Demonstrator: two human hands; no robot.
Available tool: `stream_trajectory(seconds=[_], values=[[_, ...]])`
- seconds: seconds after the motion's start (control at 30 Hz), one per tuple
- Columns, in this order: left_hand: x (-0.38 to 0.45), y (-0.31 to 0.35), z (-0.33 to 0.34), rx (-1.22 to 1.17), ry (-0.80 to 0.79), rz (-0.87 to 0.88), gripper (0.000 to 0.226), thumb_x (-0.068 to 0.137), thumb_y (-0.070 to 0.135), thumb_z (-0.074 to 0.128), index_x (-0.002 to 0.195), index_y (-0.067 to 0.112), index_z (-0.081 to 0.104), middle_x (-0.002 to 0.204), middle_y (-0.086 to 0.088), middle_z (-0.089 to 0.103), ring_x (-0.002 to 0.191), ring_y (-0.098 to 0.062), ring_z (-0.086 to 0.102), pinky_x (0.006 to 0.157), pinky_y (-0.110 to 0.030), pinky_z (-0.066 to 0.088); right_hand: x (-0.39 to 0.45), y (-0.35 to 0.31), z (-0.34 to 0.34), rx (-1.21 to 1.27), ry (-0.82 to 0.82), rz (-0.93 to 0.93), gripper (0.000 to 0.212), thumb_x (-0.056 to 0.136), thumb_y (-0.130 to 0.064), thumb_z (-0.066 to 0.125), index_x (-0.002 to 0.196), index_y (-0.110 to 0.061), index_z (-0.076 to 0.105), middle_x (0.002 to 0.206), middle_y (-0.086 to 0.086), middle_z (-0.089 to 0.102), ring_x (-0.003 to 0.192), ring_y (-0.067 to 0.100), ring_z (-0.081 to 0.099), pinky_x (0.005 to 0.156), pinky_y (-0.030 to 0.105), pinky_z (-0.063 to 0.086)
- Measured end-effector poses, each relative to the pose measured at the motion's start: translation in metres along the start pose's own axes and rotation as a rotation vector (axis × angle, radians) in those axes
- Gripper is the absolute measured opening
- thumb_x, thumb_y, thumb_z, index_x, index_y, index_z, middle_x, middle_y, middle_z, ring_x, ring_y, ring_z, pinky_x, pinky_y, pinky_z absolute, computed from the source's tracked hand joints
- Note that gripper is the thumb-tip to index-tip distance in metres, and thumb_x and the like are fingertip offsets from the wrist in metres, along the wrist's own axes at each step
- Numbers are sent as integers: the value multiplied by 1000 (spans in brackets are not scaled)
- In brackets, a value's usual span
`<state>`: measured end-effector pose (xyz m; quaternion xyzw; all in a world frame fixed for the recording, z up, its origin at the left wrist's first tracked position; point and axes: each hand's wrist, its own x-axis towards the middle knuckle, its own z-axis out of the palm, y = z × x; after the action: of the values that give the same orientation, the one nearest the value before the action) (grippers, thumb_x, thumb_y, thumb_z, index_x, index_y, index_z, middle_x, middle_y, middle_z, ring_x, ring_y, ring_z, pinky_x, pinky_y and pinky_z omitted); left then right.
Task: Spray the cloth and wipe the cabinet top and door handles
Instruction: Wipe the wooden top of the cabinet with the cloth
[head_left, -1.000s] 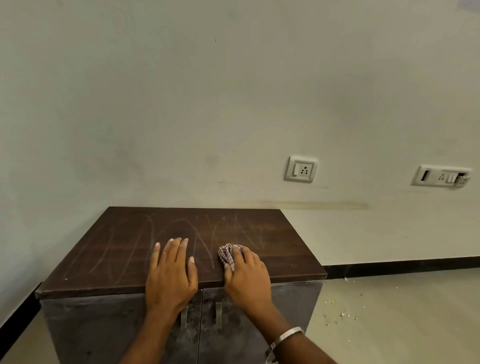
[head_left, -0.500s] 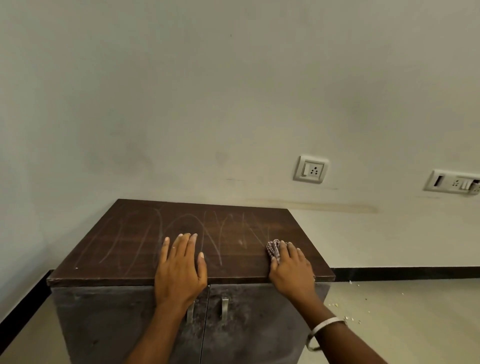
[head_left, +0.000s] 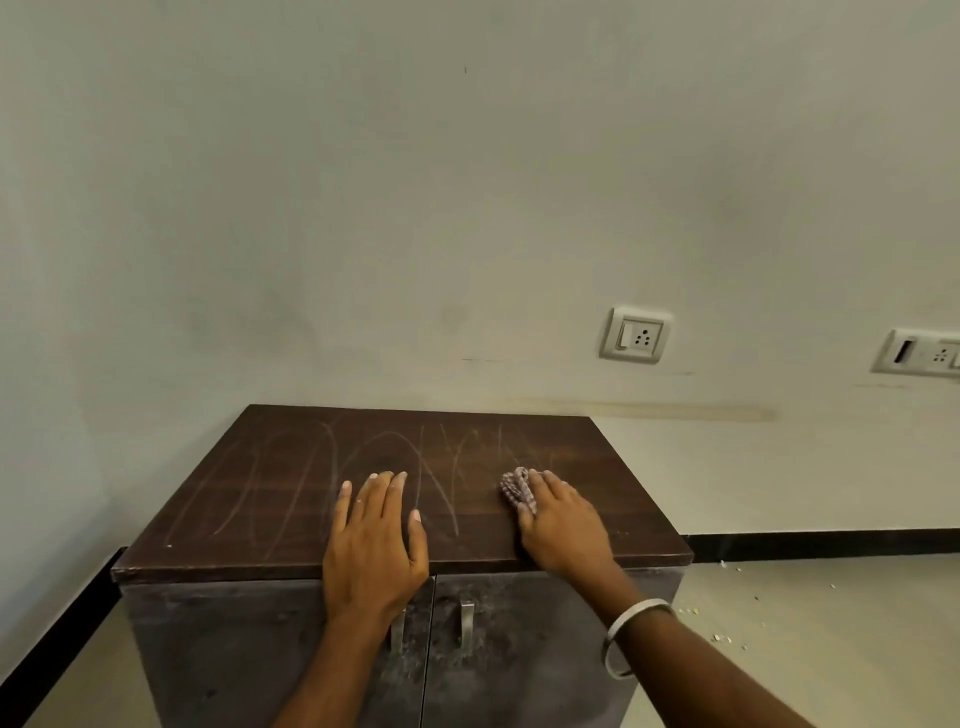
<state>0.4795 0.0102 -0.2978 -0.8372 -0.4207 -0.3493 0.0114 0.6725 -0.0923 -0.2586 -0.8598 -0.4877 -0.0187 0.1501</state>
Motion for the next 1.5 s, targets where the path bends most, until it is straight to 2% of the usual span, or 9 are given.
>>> stream_trajectory(seconds=[0.13, 0.27, 0.5, 0.6, 0.73, 0.93, 1.07, 1.33, 1.5], values=[[0, 1, 1, 1, -2, 0, 53, 90, 36, 33, 130, 10, 57, 131, -7, 61, 126, -21, 54, 117, -44, 27, 6, 40, -12, -14, 18, 158, 57, 96, -41, 33, 149, -19, 25, 156, 5, 28, 142, 24, 29, 116, 38, 25], [0, 0, 1, 3, 0, 4, 54, 91, 37, 33, 130, 10, 58, 131, -7, 61, 126, -22, 54, 116, -45, 29, 13, 35, -9, -15, 17, 205, 58, 95, -39, 34, 148, -17, 26, 155, 8, 28, 141, 28, 29, 116, 43, 26], [0, 3, 1, 8, 11, 0, 53, 90, 37, 34, 129, 10, 59, 129, -7, 63, 124, -21, 56, 114, -44, 30, 20, -46, 18, 8, -10, -53, 58, 97, -42, 31, 150, -20, 21, 157, 5, 23, 144, 25, 22, 119, 42, 20], [0, 2, 1, 10, 21, 0, 53, 89, 36, 35, 128, 10, 59, 128, -8, 63, 123, -21, 57, 115, -43, 28, 23, -56, 23, 19, -24, -102, 58, 97, -43, 31, 150, -22, 22, 157, 3, 24, 144, 23, 23, 119, 42, 21], [0, 1, 2, 2, 22, 2, 52, 90, 36, 35, 129, 11, 58, 130, -6, 62, 124, -20, 55, 115, -43, 28, 27, -25, 13, 9, -12, -67, 58, 96, -44, 32, 149, -22, 24, 156, 3, 28, 141, 22, 29, 116, 40, 25], [1, 1, 4, 1, 10, 3, 53, 91, 37, 34, 130, 11, 58, 131, -5, 62, 126, -20, 54, 116, -43, 27, 41, 50, -9, -22, 11, 163, 57, 96, -41, 34, 148, -18, 28, 154, 7, 31, 140, 26, 32, 114, 41, 27], [1, 1, 5, -4, 12, 1, 53, 91, 38, 33, 130, 12, 58, 131, -5, 62, 127, -20, 54, 117, -43, 25, 46, 43, -6, -50, 40, 193, 55, 95, -38, 35, 145, -17, 30, 151, 8, 34, 136, 29, 35, 111, 42, 30], [1, 2, 5, -4, 17, -6, 52, 90, 37, 35, 129, 13, 59, 130, -5, 62, 126, -19, 54, 116, -43, 28, 56, -38, 23, -11, -13, -54, 58, 96, -41, 32, 149, -19, 24, 155, 6, 28, 142, 27, 27, 117, 43, 25], [1, 1, 5, -1, 14, -5, 51, 90, 37, 35, 130, 14, 58, 130, -3, 62, 126, -18, 54, 116, -42, 28, 63, -27, 18, 2, -33, -73, 58, 95, -42, 33, 149, -21, 25, 155, 3, 28, 141, 24, 30, 116, 41, 25]])
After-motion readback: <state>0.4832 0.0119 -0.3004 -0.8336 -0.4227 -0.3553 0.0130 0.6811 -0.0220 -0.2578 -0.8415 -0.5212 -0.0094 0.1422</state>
